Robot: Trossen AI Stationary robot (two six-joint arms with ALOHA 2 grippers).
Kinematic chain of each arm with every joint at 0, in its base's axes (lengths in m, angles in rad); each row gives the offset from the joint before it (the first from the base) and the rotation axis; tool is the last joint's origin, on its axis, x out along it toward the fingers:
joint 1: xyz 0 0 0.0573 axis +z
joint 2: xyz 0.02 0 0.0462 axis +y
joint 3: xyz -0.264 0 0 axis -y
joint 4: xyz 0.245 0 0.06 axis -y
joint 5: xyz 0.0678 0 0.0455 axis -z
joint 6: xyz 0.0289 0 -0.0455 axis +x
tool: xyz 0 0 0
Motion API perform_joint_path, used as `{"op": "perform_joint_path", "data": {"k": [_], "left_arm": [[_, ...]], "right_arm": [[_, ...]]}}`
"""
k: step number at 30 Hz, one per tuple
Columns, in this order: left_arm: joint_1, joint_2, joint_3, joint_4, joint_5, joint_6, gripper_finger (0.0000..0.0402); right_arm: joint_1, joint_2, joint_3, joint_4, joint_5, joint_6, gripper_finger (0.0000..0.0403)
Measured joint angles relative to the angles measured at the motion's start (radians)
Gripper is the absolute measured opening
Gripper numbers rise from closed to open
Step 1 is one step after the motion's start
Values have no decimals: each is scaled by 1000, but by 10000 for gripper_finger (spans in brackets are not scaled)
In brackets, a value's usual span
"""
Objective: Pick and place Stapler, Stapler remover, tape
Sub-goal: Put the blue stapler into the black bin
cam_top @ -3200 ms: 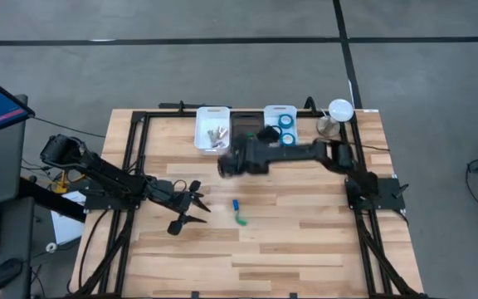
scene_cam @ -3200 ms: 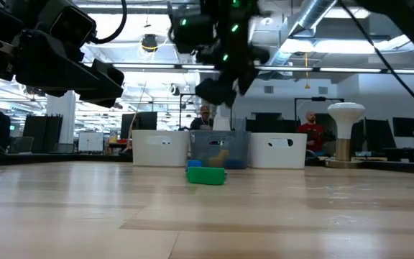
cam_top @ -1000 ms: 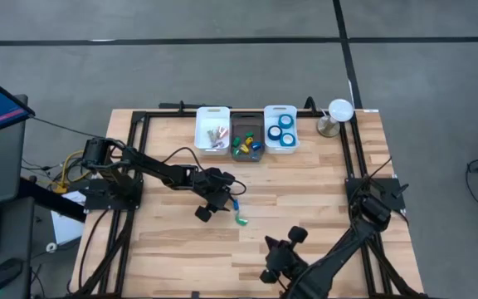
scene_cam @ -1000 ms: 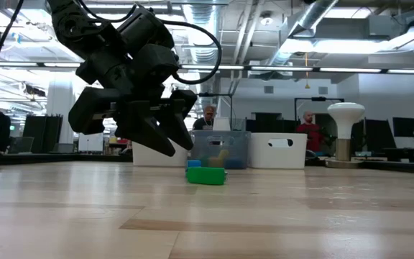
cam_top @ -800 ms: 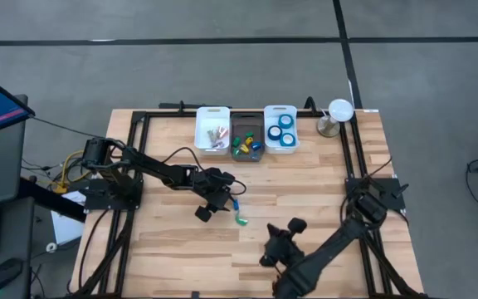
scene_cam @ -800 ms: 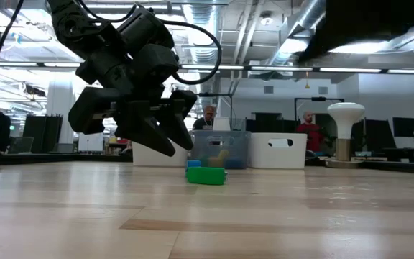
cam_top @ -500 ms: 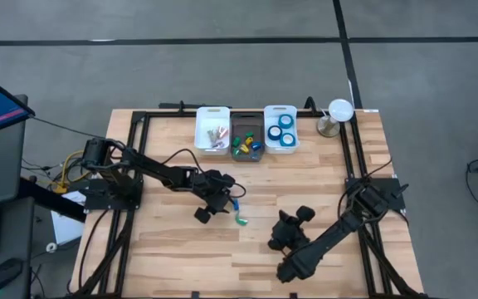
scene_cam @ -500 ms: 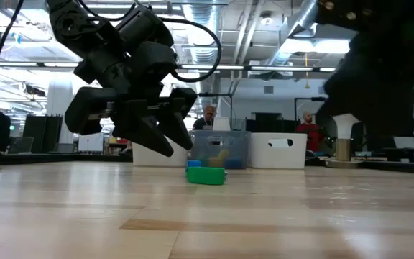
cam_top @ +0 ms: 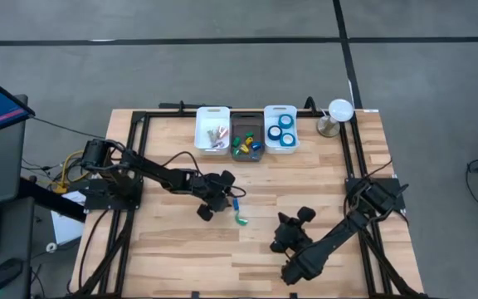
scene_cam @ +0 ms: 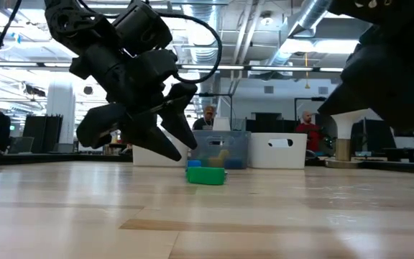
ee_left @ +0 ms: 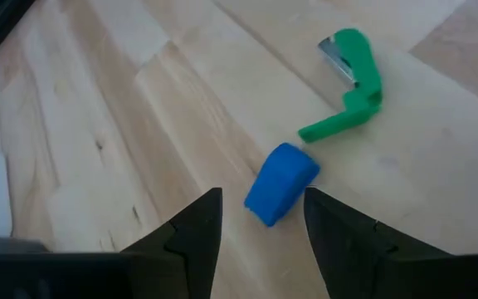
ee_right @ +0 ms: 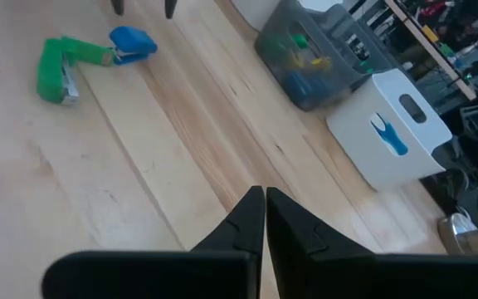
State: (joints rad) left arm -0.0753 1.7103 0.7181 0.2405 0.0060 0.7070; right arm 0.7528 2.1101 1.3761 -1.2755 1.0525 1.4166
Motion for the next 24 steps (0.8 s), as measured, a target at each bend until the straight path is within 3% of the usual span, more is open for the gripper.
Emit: {"op": "perform_joint_path", "data": {"k": [5, 10, 13, 17, 24], "left_arm": [[-1, 0, 19, 1, 17, 21, 163], [25, 0, 93, -93, 165, 18, 163], [47, 0, 140, -199, 211, 16, 163], [75, 0, 159, -220, 274, 19, 163], [82, 58, 214, -222, 297, 54, 163]], "right_arm": [[-14, 0, 0, 9, 7, -19, 8], [-24, 0, 0, 17, 3, -25, 8], [-22, 0, 0, 27, 0, -28, 8], [-22, 1, 0, 27, -2, -32, 8], [-20, 1, 0, 35, -6, -35, 8]]}}
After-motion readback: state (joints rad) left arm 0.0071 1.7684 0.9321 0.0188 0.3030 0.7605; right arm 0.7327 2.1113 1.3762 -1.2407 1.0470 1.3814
